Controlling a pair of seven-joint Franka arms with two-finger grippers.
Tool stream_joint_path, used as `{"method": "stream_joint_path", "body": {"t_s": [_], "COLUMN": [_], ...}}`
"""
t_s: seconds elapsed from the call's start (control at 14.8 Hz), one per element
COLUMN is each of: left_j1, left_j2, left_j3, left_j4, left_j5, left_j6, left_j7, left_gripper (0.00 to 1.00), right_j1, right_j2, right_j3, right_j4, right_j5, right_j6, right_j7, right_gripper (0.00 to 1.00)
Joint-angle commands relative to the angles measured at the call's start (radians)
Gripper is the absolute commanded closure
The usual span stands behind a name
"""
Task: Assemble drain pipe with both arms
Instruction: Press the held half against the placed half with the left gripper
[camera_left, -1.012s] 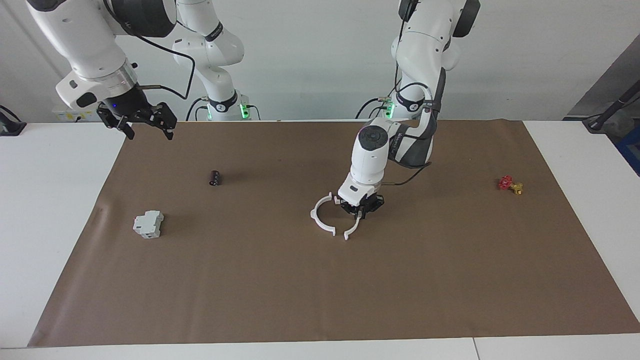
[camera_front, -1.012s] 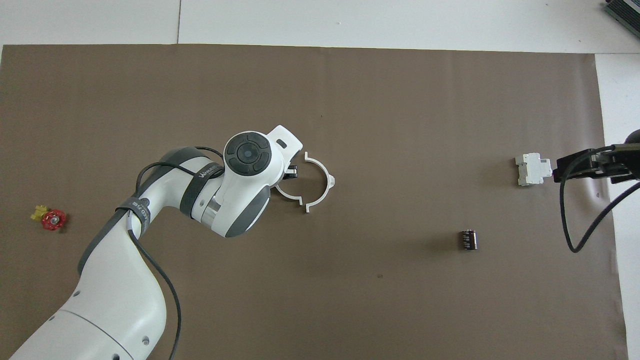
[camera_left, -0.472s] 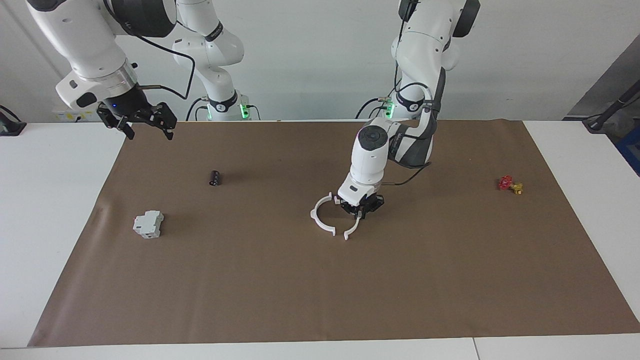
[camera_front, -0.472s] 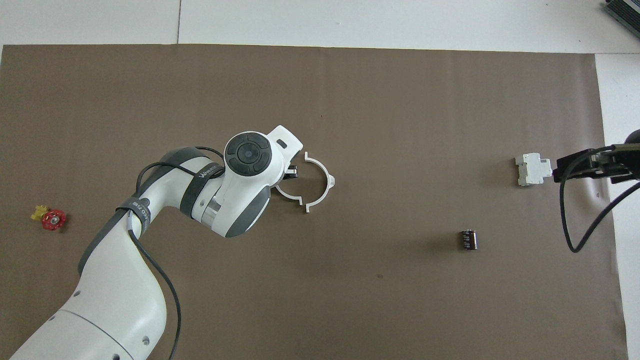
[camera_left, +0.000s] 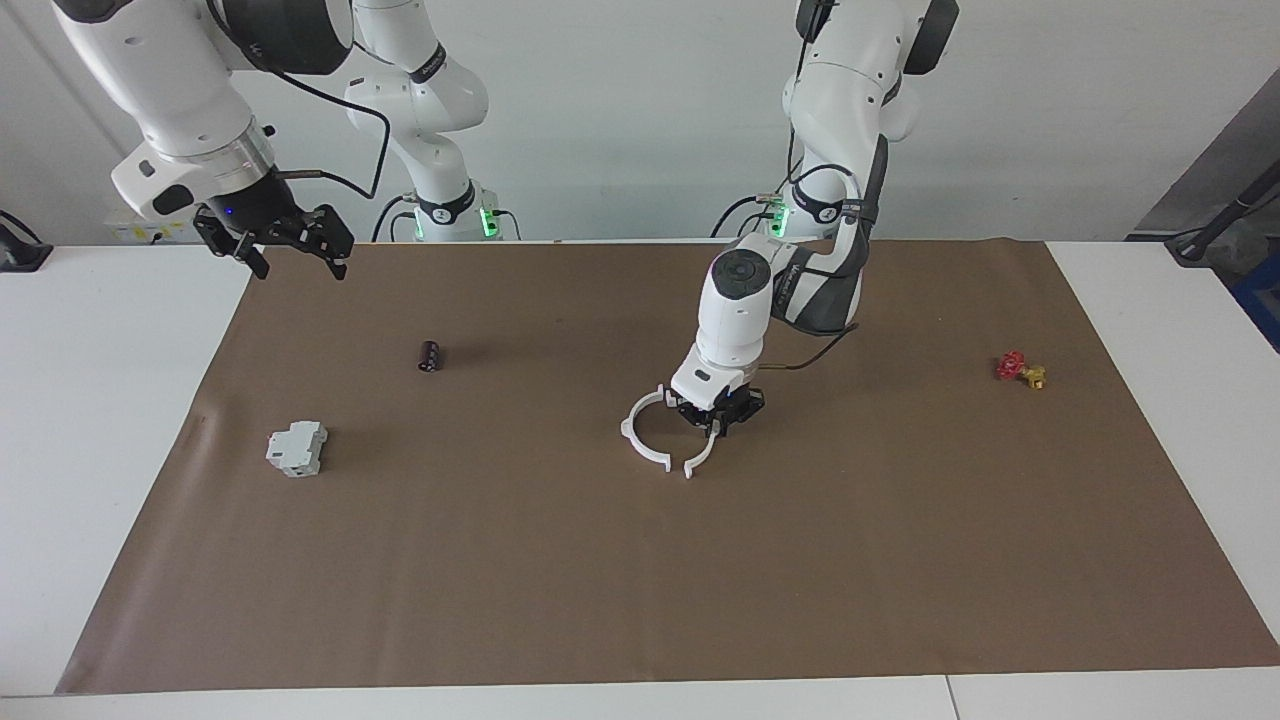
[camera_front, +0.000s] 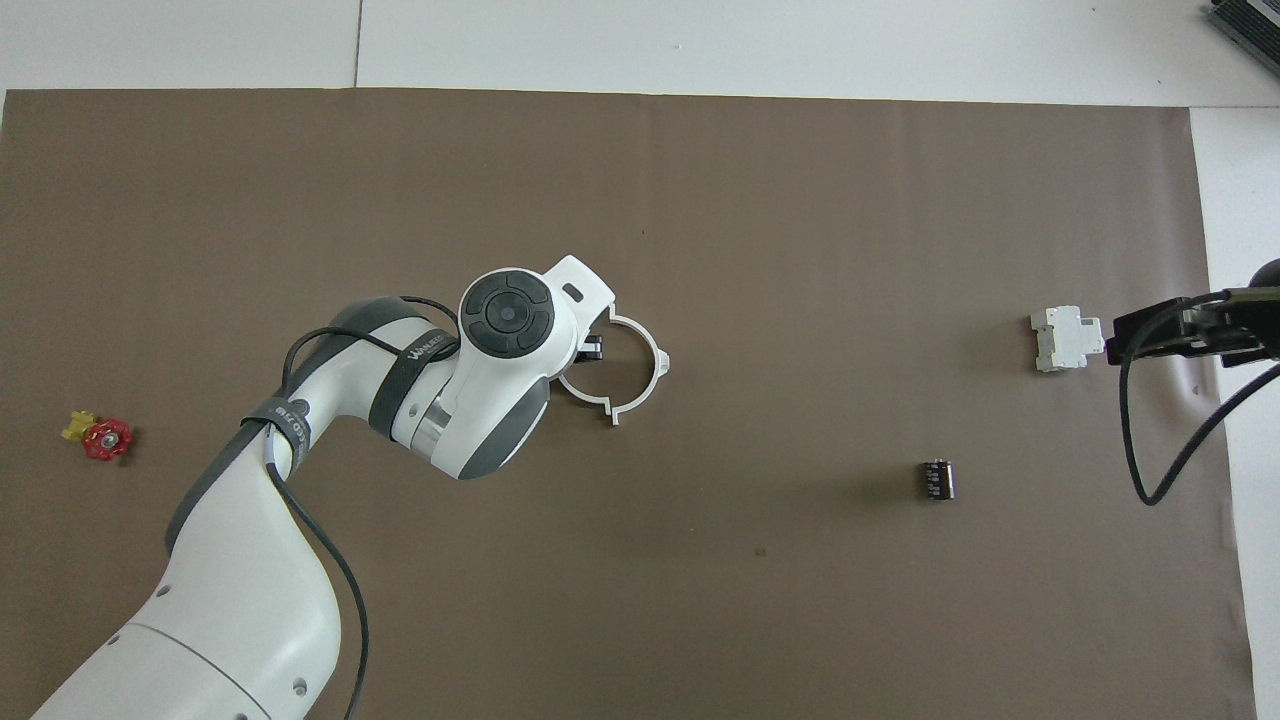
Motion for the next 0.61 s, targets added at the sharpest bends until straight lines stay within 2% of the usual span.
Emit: {"method": "stream_joint_path", "body": {"t_s": [0.0, 0.54], "left_j1": [-0.020, -0.021], "left_j2": [0.022, 0.016], "left_j3": [0.014, 0.014], "left_j4": [0.017, 0.008], "left_j5": [0.039, 0.045], "left_j6": [0.003, 0.003], "left_j7": [-0.014, -0.006], "left_gripper": [1.00, 1.00], "right_j1": [-0.010, -0.010], "right_j2": [-0.018, -0.018], "right_j3": [0.006, 0.006], "right_j4": [-0.012, -0.012], "right_j5": [0.021, 0.021], "right_j6": [-0.007, -0.007], "right_j7": [-0.022, -0.023], "right_gripper": [0.00, 0.00]}}
